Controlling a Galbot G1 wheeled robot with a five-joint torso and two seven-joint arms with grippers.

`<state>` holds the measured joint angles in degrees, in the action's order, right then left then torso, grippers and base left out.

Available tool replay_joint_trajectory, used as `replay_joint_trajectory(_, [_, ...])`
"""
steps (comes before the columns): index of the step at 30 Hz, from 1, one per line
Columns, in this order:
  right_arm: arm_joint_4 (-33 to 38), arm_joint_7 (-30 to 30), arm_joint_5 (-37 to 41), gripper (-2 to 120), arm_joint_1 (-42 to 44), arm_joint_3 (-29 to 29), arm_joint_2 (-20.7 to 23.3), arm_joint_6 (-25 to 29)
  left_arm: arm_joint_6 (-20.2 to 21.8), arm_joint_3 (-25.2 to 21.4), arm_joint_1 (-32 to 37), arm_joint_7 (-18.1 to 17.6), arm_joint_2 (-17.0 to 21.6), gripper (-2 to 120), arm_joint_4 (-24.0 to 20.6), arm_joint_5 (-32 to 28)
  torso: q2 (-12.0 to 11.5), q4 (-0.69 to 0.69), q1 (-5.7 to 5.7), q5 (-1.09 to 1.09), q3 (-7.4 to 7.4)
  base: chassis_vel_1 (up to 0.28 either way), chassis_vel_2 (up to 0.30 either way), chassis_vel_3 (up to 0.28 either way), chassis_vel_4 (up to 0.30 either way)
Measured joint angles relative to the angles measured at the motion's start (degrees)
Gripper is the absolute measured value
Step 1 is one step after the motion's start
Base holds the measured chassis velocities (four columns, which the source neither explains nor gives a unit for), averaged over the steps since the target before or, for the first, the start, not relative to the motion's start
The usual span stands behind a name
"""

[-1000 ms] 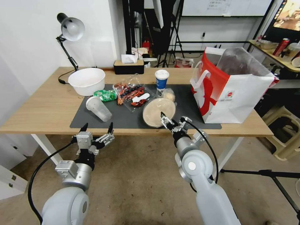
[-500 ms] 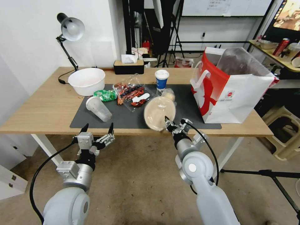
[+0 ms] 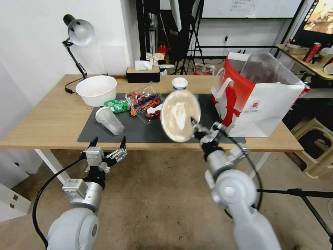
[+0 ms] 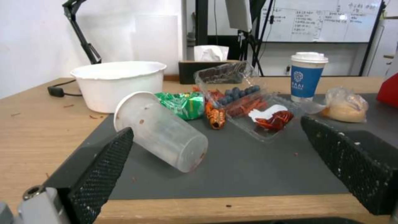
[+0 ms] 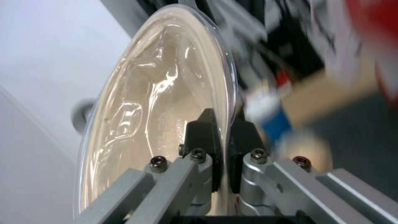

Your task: Pick up the trash from the table and place it into the takeout bag.

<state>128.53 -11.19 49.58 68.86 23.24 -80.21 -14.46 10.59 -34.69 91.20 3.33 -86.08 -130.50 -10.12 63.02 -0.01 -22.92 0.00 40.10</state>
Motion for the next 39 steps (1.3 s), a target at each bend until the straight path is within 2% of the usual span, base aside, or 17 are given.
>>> replay_joint_trajectory(2, [0.9, 1.0, -1.4, 0, -1.6, 2.7, 1.5, 1.7, -0.2, -0.1, 0.1, 0.0, 0.1, 100, 0.0, 0.0, 0.0, 0.0, 0.0, 0.01, 0.0, 0.0, 0.0, 0.0, 0.0])
replay_joint_trajectory(3, [0.3, 1.4, -4.6, 0, -4.2, 5.4, 3.6, 4.4, -0.4, -0.1, 0.2, 0.0, 0.1, 100, 0.0, 0.0, 0.0, 0.01, 0.0, 0.0, 0.0, 0.0, 0.0, 0.0, 0.0])
replay_joint_trajectory(4, [0.3, 1.4, -4.6, 0, -4.2, 5.4, 3.6, 4.4, -0.4, -0.1, 0.2, 0.0, 0.1, 100, 0.0, 0.0, 0.0, 0.01, 0.0, 0.0, 0.0, 0.0, 0.0, 0.0, 0.0])
replay_joint_trajectory(7, [-3.3, 0.8, -8.7, 0, -9.0, 9.6, 8.7, 8.6, -0.7, 0.0, 0.4, 0.0, 0.0, 100, 0.0, 0.2, 0.0, 0.01, 0.0, 0.02, 0.0, 0.0, 0.0, 0.0, 0.0])
replay_joint_trajectory(14, [-10.9, -4.4, -9.0, 0, -16.6, 12.6, 14.6, 11.8, -1.3, 0.3, 0.6, 0.5, -0.7, 100, 0.3, 0.7, 0.0, 0.01, 0.0, 0.01, 0.01, 0.0, 0.0, 0.0, 0.0])
replay_joint_trajectory(21, [-17.9, -7.5, -11.9, 0, -21.4, 11.8, 16.3, 12.3, -1.6, 0.5, 0.5, 1.1, -1.3, 100, 0.5, 0.9, 0.0, 0.01, 0.0, 0.01, 0.01, 0.0, 0.0, 0.0, 0.0])
replay_joint_trajectory(25, [-19.5, -9.4, -12.9, 1, -22.3, 11.2, 16.1, 9.5, -1.7, 0.5, 0.4, 1.4, -1.5, 100, 0.6, 1.0, 0.0, 0.01, 0.0, 0.0, 0.01, 0.0, 0.0, 0.0, 0.0])
replay_joint_trajectory(27, [-19.7, -9.9, -13.2, 12, -22.4, 11.0, 15.8, 8.1, -1.7, 0.5, 0.4, 1.5, -1.5, 100, 0.6, 1.0, 0.0, 0.01, 0.0, 0.0, 0.01, 0.0, 0.0, 0.0, 0.0])
replay_joint_trajectory(29, [-19.7, -10.0, -13.3, 15, -22.4, 11.0, 15.7, 7.7, -1.7, 0.5, 0.4, 1.5, -1.5, 100, 0.6, 1.0, 0.0, 0.01, 0.0, 0.0, 0.01, 0.0, 0.0, 0.0, 0.0])
replay_joint_trajectory(31, [-19.8, -10.3, -13.3, 28, -22.4, 11.0, 15.7, 7.2, -1.7, 0.5, 0.3, 1.6, -1.5, 100, 0.6, 1.1, 0.0, 0.01, 0.0, -0.01, 0.01, 0.0, 0.0, 0.0, 0.0])
replay_joint_trajectory(33, [-19.7, -10.4, -13.3, 30, -22.4, 10.9, 15.7, 7.0, -1.8, 0.4, 0.3, 1.6, -1.5, 100, 0.6, 1.1, 0.0, 0.01, -0.01, -0.01, 0.01, 0.0, 0.0, 0.0, 0.0])
replay_joint_trajectory(35, [-19.4, -10.6, -13.3, 41, -22.4, 11.0, 15.9, 6.8, -1.8, 0.4, 0.4, 1.6, -1.5, 100, 0.6, 1.1, 0.0, 0.01, 0.0, -0.01, 0.01, 0.0, 0.0, 0.0, 0.0])
replay_joint_trajectory(37, [-19.2, -10.7, -13.2, 44, -22.4, 11.1, 15.9, 6.7, -1.8, 0.4, 0.4, 1.6, -1.5, 100, 0.6, 1.1, 0.0, 0.01, 0.0, -0.01, 0.0, 0.0, 0.0, 0.0, 0.0])
replay_joint_trajectory(39, [-18.5, -10.7, -12.5, 52, -22.2, 11.3, 16.0, 6.7, -1.9, 0.4, 0.3, 1.6, -1.5, 100, 0.6, 1.1, 0.0, 0.01, 0.0, -0.01, 0.0, 0.0, 0.0, 0.0, 0.0])
